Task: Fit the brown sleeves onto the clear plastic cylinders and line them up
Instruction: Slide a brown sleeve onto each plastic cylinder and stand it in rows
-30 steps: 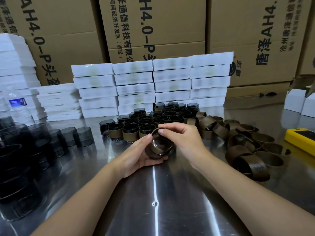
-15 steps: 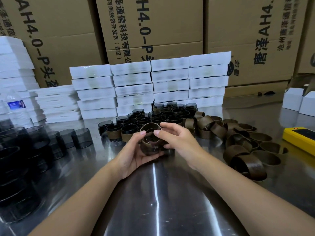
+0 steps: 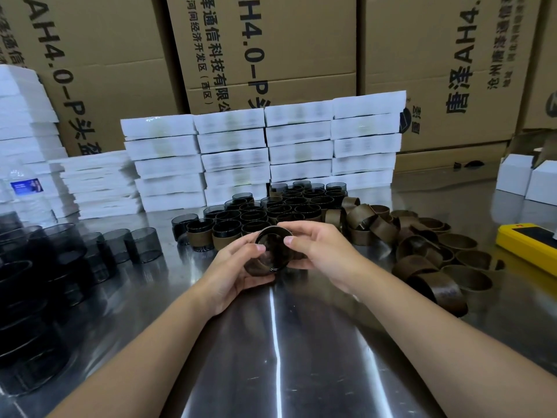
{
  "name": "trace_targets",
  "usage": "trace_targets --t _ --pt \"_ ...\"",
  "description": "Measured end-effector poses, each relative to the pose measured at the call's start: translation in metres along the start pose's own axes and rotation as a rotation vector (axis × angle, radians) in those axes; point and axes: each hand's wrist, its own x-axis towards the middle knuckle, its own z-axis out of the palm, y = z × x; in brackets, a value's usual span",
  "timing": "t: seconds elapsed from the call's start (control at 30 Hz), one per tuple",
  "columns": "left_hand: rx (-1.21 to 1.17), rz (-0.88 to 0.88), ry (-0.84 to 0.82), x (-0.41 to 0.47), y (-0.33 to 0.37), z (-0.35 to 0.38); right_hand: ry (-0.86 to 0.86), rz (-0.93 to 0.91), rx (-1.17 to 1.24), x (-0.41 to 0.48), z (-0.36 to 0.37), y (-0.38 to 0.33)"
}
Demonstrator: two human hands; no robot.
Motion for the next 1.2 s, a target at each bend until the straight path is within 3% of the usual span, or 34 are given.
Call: trace_targets --t 0.5,0.7,0.93,1.2 --pt "0.05 -0.012 0.044 -0.005 0.002 0.007 -0.013 -0.013 -0.05 -0.001 -0.003 0.0" --pt "-0.054 -0.074 -0.032 -0.004 0.005 0.005 0.107 -0.104 -0.088 0.0 -0.001 0.001" --pt "-0.133 -0.098 -0.154 -0.006 0.007 0.007 0.088 0.129 -0.098 0.003 -0.002 0.002" --pt "-0.208 -0.092 -0.222 -0.008 0.011 0.006 -0.034 0.218 -0.033 -0.002 -0.005 -0.004"
